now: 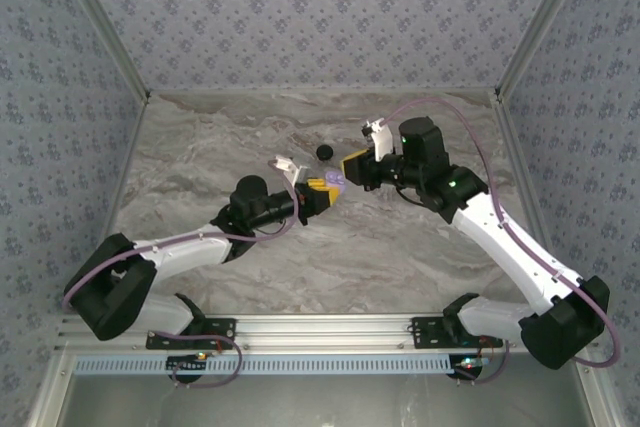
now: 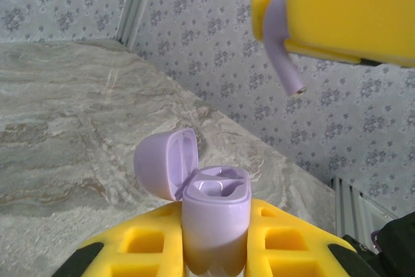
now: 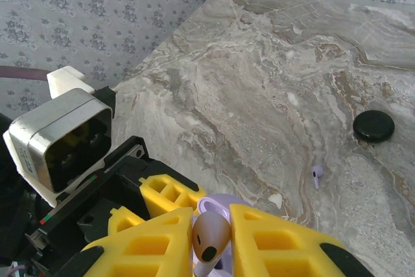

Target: Insert wireless bluetooth earbuds into charging case

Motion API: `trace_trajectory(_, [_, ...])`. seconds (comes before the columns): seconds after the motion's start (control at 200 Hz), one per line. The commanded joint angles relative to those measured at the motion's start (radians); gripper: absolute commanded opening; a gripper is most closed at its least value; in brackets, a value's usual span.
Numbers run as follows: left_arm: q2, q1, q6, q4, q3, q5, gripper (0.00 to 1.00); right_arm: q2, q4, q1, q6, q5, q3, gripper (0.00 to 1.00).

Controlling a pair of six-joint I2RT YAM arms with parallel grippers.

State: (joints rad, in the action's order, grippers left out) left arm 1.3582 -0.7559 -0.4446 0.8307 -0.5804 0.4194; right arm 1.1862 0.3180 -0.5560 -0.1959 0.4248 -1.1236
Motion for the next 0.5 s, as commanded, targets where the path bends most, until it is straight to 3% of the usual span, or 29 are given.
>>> trace_trajectory(0.0, [0.013,-0.011,-0.024,0.139,-0.017,0.012,0.11,-0.024,-0.039,-0.014,-0.022,0.006,-0.021,0.21])
trace_trajectory(0.495, [0.062,-0.031,-0.066,0.237,-0.048,-0.004,0.11,-0.045,-0.076,-0.045,-0.043,-0.048,0.009,0.21])
